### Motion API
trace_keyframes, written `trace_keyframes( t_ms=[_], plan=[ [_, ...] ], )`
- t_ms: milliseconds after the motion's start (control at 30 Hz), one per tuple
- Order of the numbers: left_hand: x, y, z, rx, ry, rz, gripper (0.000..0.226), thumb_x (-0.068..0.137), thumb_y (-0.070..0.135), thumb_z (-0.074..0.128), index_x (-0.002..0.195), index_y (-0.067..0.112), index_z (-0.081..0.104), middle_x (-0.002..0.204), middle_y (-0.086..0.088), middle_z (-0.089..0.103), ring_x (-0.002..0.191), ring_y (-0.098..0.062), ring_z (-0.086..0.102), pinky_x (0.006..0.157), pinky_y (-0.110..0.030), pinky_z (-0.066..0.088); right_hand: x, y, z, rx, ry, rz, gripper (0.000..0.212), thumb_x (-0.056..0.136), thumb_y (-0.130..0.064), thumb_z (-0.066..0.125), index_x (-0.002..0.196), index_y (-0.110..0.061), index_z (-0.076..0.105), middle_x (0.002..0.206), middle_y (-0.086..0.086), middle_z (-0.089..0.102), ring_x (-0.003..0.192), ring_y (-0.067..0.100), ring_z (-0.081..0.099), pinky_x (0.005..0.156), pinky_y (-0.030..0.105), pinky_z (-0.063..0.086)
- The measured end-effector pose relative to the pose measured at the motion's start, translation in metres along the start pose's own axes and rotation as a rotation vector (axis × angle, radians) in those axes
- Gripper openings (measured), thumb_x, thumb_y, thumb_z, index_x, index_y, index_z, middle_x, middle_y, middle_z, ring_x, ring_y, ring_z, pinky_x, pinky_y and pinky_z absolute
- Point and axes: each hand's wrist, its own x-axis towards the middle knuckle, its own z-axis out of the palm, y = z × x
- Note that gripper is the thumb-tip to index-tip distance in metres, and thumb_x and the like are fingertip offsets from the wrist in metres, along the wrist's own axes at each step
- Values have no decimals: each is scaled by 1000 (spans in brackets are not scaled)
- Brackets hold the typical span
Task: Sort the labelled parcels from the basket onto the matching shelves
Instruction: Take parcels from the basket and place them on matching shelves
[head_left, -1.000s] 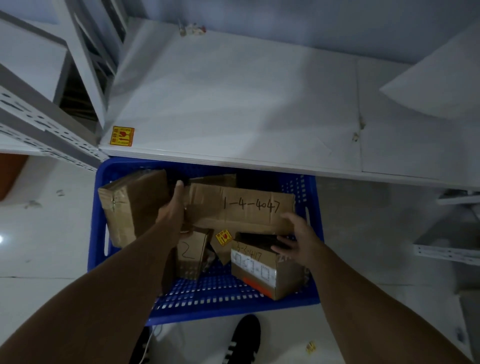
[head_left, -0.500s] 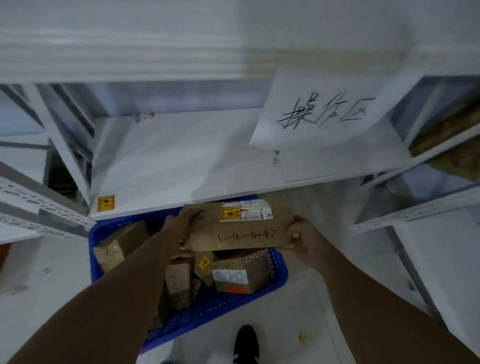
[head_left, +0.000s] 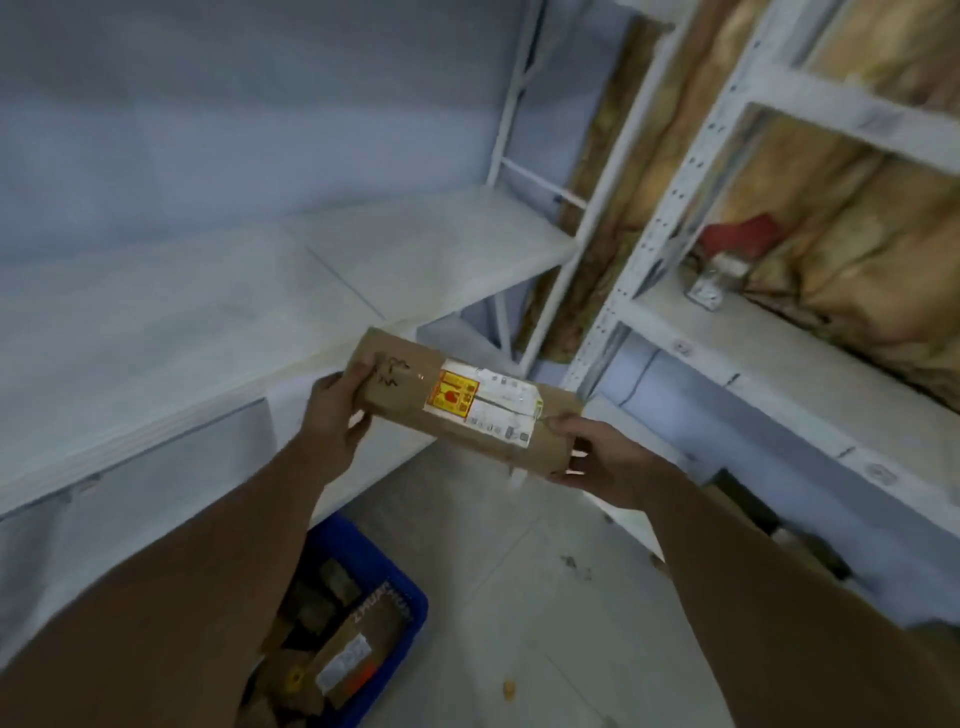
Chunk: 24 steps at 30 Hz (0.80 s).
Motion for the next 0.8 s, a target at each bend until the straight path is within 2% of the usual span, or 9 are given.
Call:
trace_keyframes(
  t_ms=[67, 167, 267, 333, 400, 433, 567, 700, 800],
  plan=[
    [-20, 27, 66, -37, -144, 12, 50, 82, 46, 79, 121, 18, 64, 105, 4, 70, 106, -13, 59, 82, -30, 47, -47, -26, -34, 109, 58, -103, 20, 91, -16, 69, 111, -14, 71, 110, 8, 75, 105, 28, 67, 111, 46, 46],
    [-71, 52, 178, -1, -416, -24, 77, 71, 40, 88, 136, 25, 51, 121, -3, 68, 116, -22, 61, 85, -41, 51, -119, -53, -90, 269, 162, -266, 50, 72, -16, 75, 121, -11, 69, 118, 12, 73, 102, 26, 69, 101, 41, 51],
    [-133, 67, 276, 31, -631, 36, 41, 87, 17, 76, 124, 22, 58, 102, -6, 73, 95, -23, 69, 88, -46, 54, -184, -67, -139, 444, 248, -360, 53, 79, -7, 69, 132, -5, 66, 134, 16, 67, 117, 32, 66, 95, 37, 56],
    [-176, 77, 330, 39, -686, 61, 48, 84, 17, 80, 128, 17, 62, 108, -8, 75, 109, -29, 69, 94, -51, 56, -228, -67, -173, 547, 279, -427, 50, 88, -8, 64, 138, -6, 62, 141, 16, 63, 123, 33, 63, 100, 38, 52],
    [-210, 83, 373, 0, -717, 92, 52, 79, 17, 84, 126, 21, 63, 115, -9, 74, 114, -31, 67, 94, -51, 57, -271, -69, -198, 562, 300, -499, 51, 92, -21, 68, 141, -12, 61, 142, 11, 63, 114, 24, 64, 89, 37, 56],
    [-229, 84, 394, -23, -727, 105, 54, 77, 18, 85, 126, 23, 62, 117, -9, 74, 113, -29, 68, 93, -49, 58, -293, -70, -212, 564, 326, -532, 54, 90, -30, 73, 141, -16, 61, 142, 8, 63, 116, 22, 62, 91, 41, 55],
    [-311, 73, 460, -169, -754, 83, 50, 82, 29, 81, 129, 23, 64, 121, -4, 73, 112, -20, 68, 69, -27, 61, -366, -66, -248, 586, 377, -606, 79, 72, -49, 81, 140, -27, 48, 145, 7, 50, 137, 30, 50, 113, 55, 44],
    [-400, 49, 511, -284, -812, 62, 51, 83, 34, 80, 130, 23, 64, 126, -3, 67, 125, -22, 58, 90, -30, 56, -419, -70, -264, 478, 359, -698, 90, 70, -61, 79, 148, -38, 39, 148, -3, 46, 141, 22, 43, 117, 58, 38],
    [-461, 27, 532, -229, -913, 61, 49, 83, 35, 81, 127, 20, 65, 122, -6, 72, 120, -24, 65, 86, -31, 57, -454, -89, -266, 423, 316, -829, 80, 76, -65, 77, 146, -35, 52, 149, -9, 53, 140, 16, 44, 116, 54, 38]
  ],
)
